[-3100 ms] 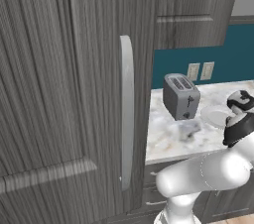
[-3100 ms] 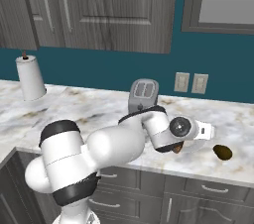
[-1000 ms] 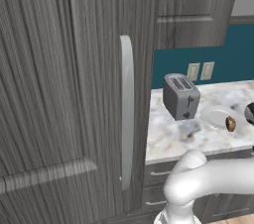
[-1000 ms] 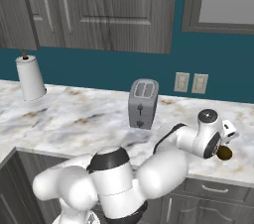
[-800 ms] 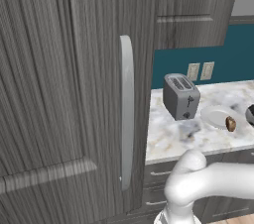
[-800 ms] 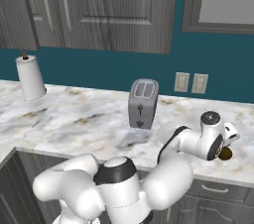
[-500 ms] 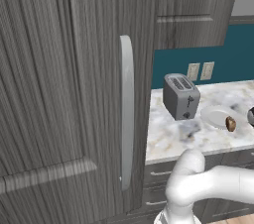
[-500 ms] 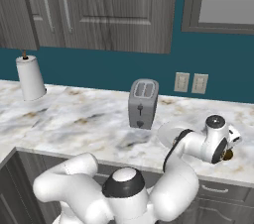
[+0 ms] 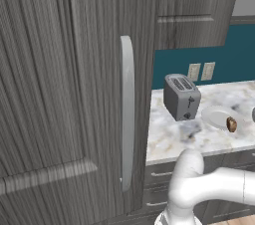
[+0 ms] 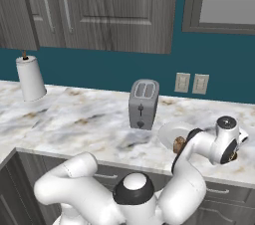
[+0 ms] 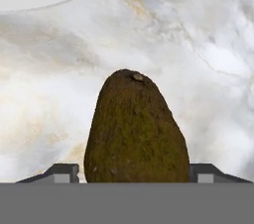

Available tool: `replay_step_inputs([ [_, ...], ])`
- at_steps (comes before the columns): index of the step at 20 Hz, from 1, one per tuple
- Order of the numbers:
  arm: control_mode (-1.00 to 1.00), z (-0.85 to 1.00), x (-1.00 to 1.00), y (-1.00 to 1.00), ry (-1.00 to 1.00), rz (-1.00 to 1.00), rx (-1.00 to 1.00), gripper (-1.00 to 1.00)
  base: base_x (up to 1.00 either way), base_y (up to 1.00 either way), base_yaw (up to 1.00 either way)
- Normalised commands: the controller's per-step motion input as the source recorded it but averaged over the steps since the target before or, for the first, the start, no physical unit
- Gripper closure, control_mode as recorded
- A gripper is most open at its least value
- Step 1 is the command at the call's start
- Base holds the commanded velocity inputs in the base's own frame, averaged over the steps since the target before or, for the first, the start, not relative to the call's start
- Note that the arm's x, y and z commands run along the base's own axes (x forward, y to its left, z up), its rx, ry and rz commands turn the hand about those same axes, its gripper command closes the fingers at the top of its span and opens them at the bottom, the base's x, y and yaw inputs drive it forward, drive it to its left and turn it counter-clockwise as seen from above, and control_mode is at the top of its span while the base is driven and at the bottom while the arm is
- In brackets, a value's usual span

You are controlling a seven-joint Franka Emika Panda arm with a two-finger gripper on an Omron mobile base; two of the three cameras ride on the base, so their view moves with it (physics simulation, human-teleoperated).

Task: Pick the avocado and bread from the counter and place them on the plate. Then pick the jam from the cabinet and place it next to the plate. Lastly close the cabinet door.

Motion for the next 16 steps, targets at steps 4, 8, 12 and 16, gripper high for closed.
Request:
replay_step_inputs([
  [4, -1.0, -0.02, -0.03, -0.04, 0.0, 0.03, 0.0, 1.0, 0.0, 0.0, 0.0],
  [8, -1.0, 0.05, -0.19, 0.0, 0.0, 0.0, 0.0, 1.0, 0.0, 0.0, 0.0],
  [12, -1.0, 0.12, -0.18, 0.0, 0.0, 0.0, 0.0, 1.0, 0.0, 0.0, 0.0],
  [16, -1.0, 0.3, -0.08, 0.01, 0.0, -0.06, 0.05, 1.0, 0.0, 0.0, 0.0],
])
